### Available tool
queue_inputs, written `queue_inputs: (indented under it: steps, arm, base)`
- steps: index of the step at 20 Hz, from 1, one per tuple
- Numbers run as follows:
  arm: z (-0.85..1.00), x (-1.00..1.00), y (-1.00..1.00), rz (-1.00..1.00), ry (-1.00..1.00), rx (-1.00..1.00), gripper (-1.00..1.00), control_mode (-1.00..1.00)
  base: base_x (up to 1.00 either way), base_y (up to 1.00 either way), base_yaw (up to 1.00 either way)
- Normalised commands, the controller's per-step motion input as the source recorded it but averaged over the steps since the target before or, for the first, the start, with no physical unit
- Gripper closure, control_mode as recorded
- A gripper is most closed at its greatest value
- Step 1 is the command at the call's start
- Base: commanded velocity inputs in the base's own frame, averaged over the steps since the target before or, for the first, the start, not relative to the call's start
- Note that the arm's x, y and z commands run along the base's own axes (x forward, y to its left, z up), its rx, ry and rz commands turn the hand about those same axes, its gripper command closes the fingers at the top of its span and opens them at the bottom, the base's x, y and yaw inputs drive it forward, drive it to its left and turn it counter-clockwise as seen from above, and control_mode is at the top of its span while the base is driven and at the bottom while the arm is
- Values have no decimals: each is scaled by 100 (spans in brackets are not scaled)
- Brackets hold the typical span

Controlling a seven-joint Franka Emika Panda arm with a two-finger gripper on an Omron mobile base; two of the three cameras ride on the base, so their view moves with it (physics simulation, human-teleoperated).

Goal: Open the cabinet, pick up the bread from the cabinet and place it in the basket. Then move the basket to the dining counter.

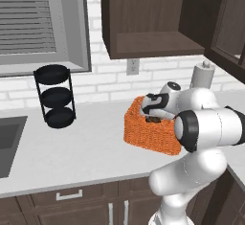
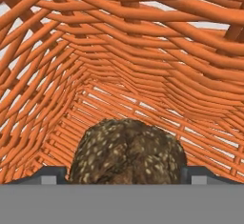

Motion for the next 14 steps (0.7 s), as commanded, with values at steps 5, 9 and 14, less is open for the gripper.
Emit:
queue_inputs:
  steps: [5, 9, 14]
  arm:
    - [0, 0, -4, 0, 0, 0, -100, -100]
    - [7, -8, 1, 0, -3, 0, -100, -100]
    - [65, -46, 1, 0, -1, 0, -100, -100]
  base:
    - [0, 0, 0]
    - [0, 0, 0]
    - [0, 0, 0]
